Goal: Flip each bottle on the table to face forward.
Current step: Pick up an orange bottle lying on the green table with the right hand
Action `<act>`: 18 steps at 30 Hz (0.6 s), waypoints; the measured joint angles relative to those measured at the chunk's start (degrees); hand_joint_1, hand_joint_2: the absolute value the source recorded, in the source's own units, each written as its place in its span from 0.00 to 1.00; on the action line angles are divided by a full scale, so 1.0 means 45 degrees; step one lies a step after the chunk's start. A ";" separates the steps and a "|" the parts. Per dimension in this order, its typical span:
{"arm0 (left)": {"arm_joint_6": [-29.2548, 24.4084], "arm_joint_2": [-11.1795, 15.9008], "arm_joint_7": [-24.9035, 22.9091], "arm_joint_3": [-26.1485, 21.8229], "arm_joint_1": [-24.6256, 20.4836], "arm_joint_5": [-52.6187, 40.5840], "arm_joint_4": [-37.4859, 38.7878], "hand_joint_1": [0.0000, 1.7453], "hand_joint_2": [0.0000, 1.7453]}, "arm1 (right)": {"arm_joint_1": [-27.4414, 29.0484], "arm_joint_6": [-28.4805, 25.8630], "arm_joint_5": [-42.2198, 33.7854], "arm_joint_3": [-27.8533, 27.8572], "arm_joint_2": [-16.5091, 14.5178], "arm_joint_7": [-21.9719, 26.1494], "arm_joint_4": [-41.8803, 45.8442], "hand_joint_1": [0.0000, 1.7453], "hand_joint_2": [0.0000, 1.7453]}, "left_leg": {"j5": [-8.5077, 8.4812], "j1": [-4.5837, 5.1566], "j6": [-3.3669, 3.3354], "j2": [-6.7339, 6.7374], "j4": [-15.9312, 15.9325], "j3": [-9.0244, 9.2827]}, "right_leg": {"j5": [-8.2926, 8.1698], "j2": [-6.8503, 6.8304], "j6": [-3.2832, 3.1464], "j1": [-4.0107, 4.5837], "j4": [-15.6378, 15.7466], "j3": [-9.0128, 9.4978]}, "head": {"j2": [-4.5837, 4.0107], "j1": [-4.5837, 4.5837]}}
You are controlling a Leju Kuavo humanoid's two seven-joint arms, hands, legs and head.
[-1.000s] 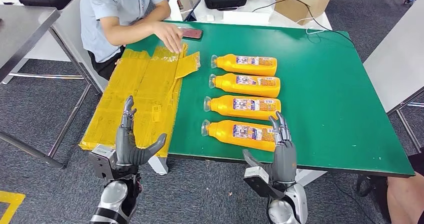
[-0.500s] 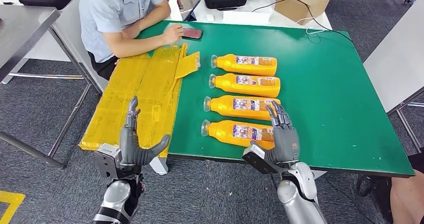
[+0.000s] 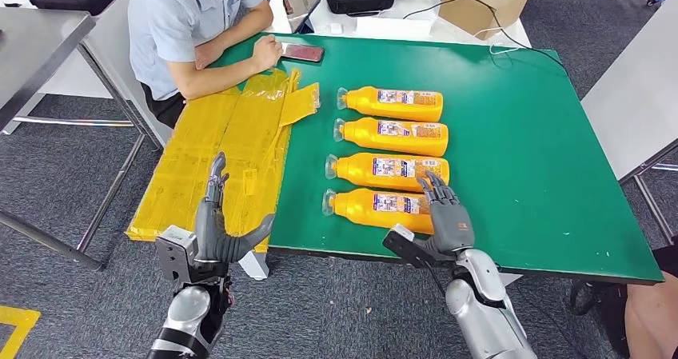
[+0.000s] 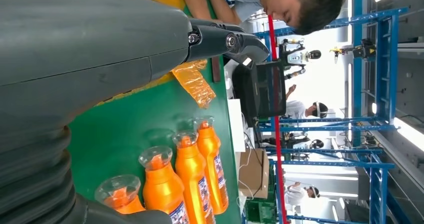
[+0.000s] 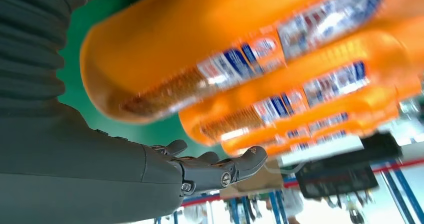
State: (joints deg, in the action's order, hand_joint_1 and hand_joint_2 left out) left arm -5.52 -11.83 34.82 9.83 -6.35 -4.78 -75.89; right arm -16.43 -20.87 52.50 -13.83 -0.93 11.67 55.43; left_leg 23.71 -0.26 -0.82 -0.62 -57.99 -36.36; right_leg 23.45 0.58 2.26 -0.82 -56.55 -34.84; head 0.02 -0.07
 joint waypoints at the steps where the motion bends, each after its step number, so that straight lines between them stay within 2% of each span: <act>1: 0.0004 0.0002 0.0000 -0.0002 -0.0004 0.0000 0.0000 0.00 1.00 | -0.0035 0.0141 0.0039 -0.0052 0.0029 -0.0104 -0.0115 0.00 1.00 | 0.0000 0.0000 0.0000 0.0000 0.0000 0.0000 | 0.0000 0.0000 0.0000 0.0000 0.0000 0.0000 | 0.0000 0.0000; 5: 0.0011 0.0007 0.0000 -0.0017 -0.0035 -0.0001 0.0003 0.00 1.00 | -0.0256 0.0637 0.0044 -0.0226 0.0141 -0.0464 -0.0545 0.00 1.00 | -0.0001 0.0000 -0.0001 0.0000 0.0000 0.0001 | -0.0001 0.0000 0.0000 0.0000 0.0000 0.0001 | 0.0000 0.0000; 10: 0.0038 0.0013 0.0000 -0.0018 -0.0091 0.0001 0.0012 0.00 1.00 | -0.0558 0.0638 0.0282 -0.0355 0.0248 -0.0850 -0.0949 0.00 1.00 | -0.0001 0.0000 -0.0001 0.0000 0.0000 0.0001 | -0.0001 0.0000 0.0000 -0.0001 0.0000 0.0002 | 0.0000 0.0000; 16: 0.0086 0.0029 -0.0007 -0.0018 -0.0189 0.0004 0.0091 0.00 1.00 | -0.1029 0.0735 0.1131 -0.0678 0.0384 -0.1808 -0.1521 0.00 1.00 | -0.0001 0.0000 -0.0001 0.0006 0.0000 0.0004 | -0.0001 0.0001 0.0000 0.0001 0.0000 0.0002 | -0.0001 0.0000; 17: 0.0090 0.0032 -0.0011 -0.0018 -0.0205 0.0004 0.0092 0.00 1.00 | -0.1133 0.0765 0.1245 -0.0732 0.0401 -0.1942 -0.1642 0.20 1.00 | -0.0001 0.0000 -0.0001 0.0006 0.0000 0.0006 | -0.0001 0.0001 0.0000 0.0001 0.0000 0.0002 | -0.0001 0.0000; 18: 0.0090 0.0034 -0.0017 -0.0018 -0.0216 0.0004 0.0092 0.00 1.00 | -0.1231 0.0819 0.1353 -0.0786 0.0415 -0.2065 -0.1767 0.45 1.00 | -0.0002 0.0000 -0.0001 0.0006 0.0000 0.0007 | -0.0002 0.0001 0.0000 0.0001 0.0000 0.0004 | -0.0001 0.0000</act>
State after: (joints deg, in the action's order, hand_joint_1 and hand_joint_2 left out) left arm -5.11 -11.68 34.74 9.75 -7.32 -4.76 -75.47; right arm -21.97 -17.19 58.58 -17.36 0.94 2.37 47.48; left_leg 23.70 -0.26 -0.82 -0.60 -57.99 -36.33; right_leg 23.44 0.59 2.26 -0.82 -56.55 -34.83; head 0.02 -0.07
